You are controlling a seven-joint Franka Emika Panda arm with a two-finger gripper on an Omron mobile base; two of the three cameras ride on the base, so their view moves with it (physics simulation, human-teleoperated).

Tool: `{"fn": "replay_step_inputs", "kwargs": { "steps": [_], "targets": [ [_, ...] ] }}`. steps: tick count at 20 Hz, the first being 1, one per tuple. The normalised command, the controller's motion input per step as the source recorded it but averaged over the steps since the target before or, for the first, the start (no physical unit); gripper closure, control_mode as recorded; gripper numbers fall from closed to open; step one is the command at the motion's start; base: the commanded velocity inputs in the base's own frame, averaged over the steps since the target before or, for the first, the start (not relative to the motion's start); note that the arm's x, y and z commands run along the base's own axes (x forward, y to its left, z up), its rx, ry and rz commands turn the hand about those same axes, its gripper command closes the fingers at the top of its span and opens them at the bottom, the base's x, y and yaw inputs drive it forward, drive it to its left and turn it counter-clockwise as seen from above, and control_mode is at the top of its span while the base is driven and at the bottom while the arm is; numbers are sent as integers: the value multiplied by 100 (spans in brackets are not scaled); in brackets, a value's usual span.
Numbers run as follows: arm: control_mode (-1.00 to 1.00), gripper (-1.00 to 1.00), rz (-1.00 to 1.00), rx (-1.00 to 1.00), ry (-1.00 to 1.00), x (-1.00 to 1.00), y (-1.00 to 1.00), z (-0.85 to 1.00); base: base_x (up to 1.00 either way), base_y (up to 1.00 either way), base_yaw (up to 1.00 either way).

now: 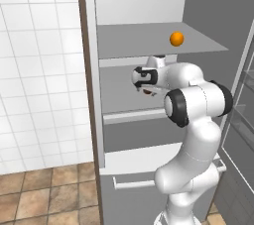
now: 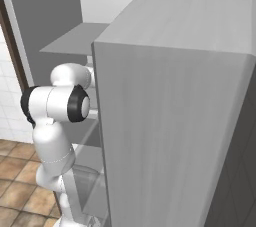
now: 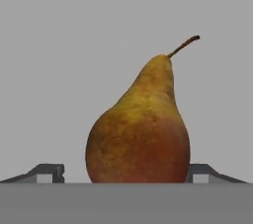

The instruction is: Place the cold items (orange and pear) from the fridge in one tupperware on the dining counter. Place the warm items (hot dog and kebab skewer) in the stove area in another tupperware.

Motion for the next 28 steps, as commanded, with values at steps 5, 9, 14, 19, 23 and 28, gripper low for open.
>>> {"fn": "replay_step_inputs", "kwargs": {
  "steps": [5,9,14,19,23,28],
  "targets": [
    [-100,-100,-11,0,0,0,-20,-5,0,0,0],
    [-100,-100,-11,0,-2,0,-20,-3,0,0,0],
    [-100,100,-9,0,0,1,-16,-9,0,0,0],
    [-100,100,0,0,-1,1,-6,-14,0,0,0],
    [-100,100,0,9,-10,-1,0,-18,0,0,0],
    [-100,100,0,17,-20,-13,-4,-32,0,0,0]
  ]
}}
